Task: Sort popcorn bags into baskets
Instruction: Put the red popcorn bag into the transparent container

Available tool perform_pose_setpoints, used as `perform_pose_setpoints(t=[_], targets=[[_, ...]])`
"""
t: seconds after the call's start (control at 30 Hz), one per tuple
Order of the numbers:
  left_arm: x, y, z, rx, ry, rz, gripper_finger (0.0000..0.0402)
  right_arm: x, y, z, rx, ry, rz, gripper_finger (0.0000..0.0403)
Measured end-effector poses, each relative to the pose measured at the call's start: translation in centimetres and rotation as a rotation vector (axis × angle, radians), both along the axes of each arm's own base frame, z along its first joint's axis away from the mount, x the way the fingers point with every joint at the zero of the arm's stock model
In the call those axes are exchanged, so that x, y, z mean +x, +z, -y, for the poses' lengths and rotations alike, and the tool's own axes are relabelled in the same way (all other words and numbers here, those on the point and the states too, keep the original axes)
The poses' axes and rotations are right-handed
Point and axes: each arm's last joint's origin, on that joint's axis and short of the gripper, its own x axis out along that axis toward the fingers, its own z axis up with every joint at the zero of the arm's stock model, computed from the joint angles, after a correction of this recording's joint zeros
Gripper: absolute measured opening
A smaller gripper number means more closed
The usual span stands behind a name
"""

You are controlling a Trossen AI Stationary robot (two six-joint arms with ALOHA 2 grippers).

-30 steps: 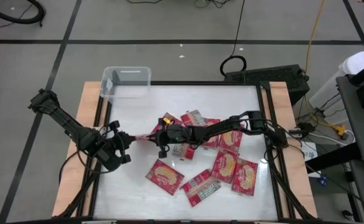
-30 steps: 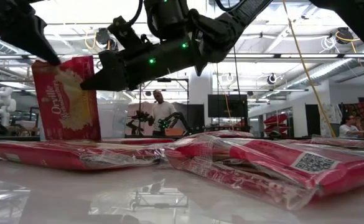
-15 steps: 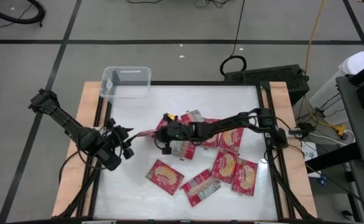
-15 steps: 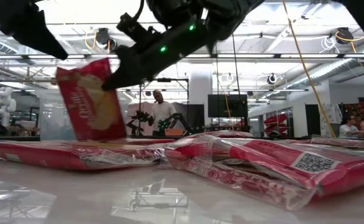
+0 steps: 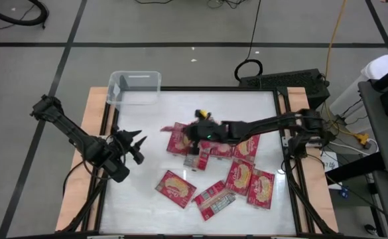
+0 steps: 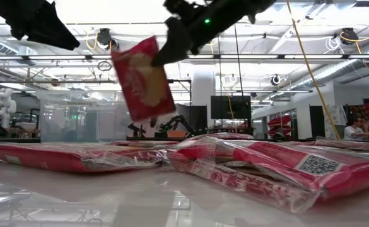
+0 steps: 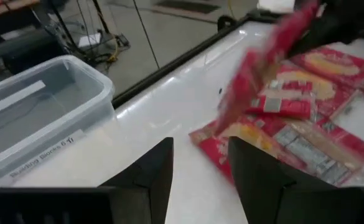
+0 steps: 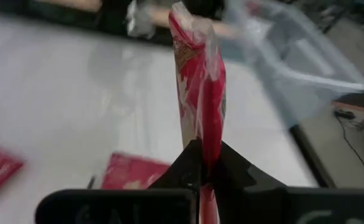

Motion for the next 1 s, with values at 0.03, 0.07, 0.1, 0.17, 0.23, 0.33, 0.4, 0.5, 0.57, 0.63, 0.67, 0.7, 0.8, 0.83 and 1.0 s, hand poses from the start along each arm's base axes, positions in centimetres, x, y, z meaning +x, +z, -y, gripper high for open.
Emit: perform_pose_setpoints(t=[0.03,0.07,0.1,0.17,0.23,0.33,0.4,0.5,0.57,0.63,0.67,0.7,0.8,0.83,1.0], targets=[[0.1,-0.2,0.0,0.018,-0.002,0.008,0.0159,-0.7,0.2,0.3,0.005,-0.031,0.030,0.0010],[0.2,-0.3,0.1,0.036,-0.006,0.022,0.0159,-1.4,0.3,0.6,0.006,-0.066,0.060,0.0010],[0.3,-0.5,0.1,0.053,-0.005,0.035,0.0159,-2.1,0.5,0.9,0.012,-0.090,0.102,0.0010],[0.5,-1.0,0.0,0.087,0.000,0.046,0.0159,-3.3,0.5,1.4,0.031,-0.101,0.200,0.0010],[0.9,-1.4,-0.1,0.096,0.006,0.056,0.0159,-4.5,0.1,1.8,0.047,-0.112,0.307,0.0010],[1.6,-1.8,-0.1,0.092,-0.023,0.027,0.0159,-5.9,-0.7,2.3,0.056,-0.067,0.467,0.0010],[2.5,-1.8,-0.2,0.075,-0.069,0.002,0.0159,-6.7,-1.1,2.6,0.067,-0.041,0.564,0.0010],[4.0,-1.1,-0.5,0.061,-0.154,0.002,0.0159,-7.3,-1.3,3.0,0.075,-0.023,0.672,0.0010],[5.0,-0.4,-0.9,0.087,-0.203,0.018,0.0159,-7.3,-1.3,3.2,0.071,-0.026,0.709,0.0010],[5.8,0.4,-1.5,0.132,-0.232,0.032,0.0159,-7.3,-1.2,3.4,0.072,-0.003,0.748,0.0010],[6.2,0.7,-1.9,0.151,-0.248,0.043,0.0159,-7.3,-1.0,3.4,0.078,0.024,0.784,0.0010],[6.5,1.1,-2.3,0.167,-0.261,0.052,0.0159,-7.3,-0.8,3.4,0.085,0.050,0.816,0.0010],[7.4,1.9,-3.8,0.198,-0.304,0.090,0.0159,-7.4,-0.3,3.4,0.091,0.089,0.894,0.0010],[7.6,2.2,-4.3,0.208,-0.308,0.101,0.0159,-7.3,-0.4,3.4,0.088,0.098,0.902,0.0010],[7.8,2.9,-5.9,0.236,-0.298,0.137,0.0159,-7.3,-0.4,3.3,0.081,0.110,0.906,0.0010]])
